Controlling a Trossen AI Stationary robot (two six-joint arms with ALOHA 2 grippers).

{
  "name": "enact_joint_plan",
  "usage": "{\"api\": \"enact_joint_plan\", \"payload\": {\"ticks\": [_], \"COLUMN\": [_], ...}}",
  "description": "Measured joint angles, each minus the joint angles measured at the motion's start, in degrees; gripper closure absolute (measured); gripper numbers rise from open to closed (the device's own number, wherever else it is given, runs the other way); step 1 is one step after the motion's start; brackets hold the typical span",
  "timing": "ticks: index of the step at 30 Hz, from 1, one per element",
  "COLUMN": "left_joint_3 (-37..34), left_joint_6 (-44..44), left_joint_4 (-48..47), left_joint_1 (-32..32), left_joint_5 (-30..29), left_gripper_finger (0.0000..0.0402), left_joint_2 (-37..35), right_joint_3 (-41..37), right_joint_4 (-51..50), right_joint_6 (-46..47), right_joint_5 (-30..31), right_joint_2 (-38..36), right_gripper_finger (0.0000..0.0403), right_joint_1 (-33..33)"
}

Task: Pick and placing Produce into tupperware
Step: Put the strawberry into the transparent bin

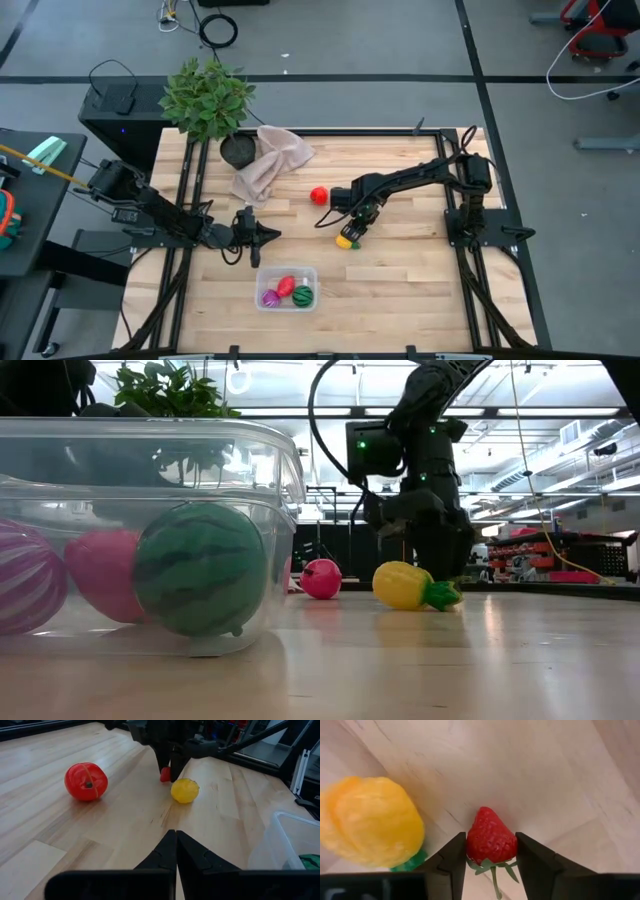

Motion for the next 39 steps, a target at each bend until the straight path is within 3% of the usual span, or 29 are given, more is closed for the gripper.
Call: {"api": "enact_joint_plan", "payload": {"ticks": [6,12,20,24,31,39], "left_joint_3": [0.0,0.0,-0.02,-0.02,-0.02,-0.02], "left_joint_6": [-0.02,-0.02,-0.04,-0.04,-1.06,-2.72], "left_joint_4": [0.08,0.11,0.68,0.91,0.98,0.96], "left_joint_1": [0.0,0.0,-0.04,-0.04,-0.04,-0.04], "left_joint_5": [0.01,0.02,0.04,0.04,0.04,0.03], "left_gripper_finger": [0.0382,0.0381,0.0392,0.0386,0.0366,0.0376], "left_joint_2": [0.0,0.0,0.0,0.0,0.0,0.0], "right_joint_3": [2.53,9.9,23.82,27.95,29.47,29.47], "right_joint_4": [-2.32,-7.07,-23.34,-26.66,-27.57,-26.65], "right_joint_6": [0.17,0.1,-3.19,-3.49,-6.22,-6.27], "right_joint_5": [0.06,-0.01,0.13,0.02,-1.8,-2.38], "right_joint_2": [-3.12,-6.04,-6.56,-6.56,-6.56,-6.54], "right_gripper_finger": [0.0248,0.025,0.0249,0.0249,0.0248,0.0248], "right_joint_1": [0.0,1.66,7.1,11.71,20.25,25.34]}}
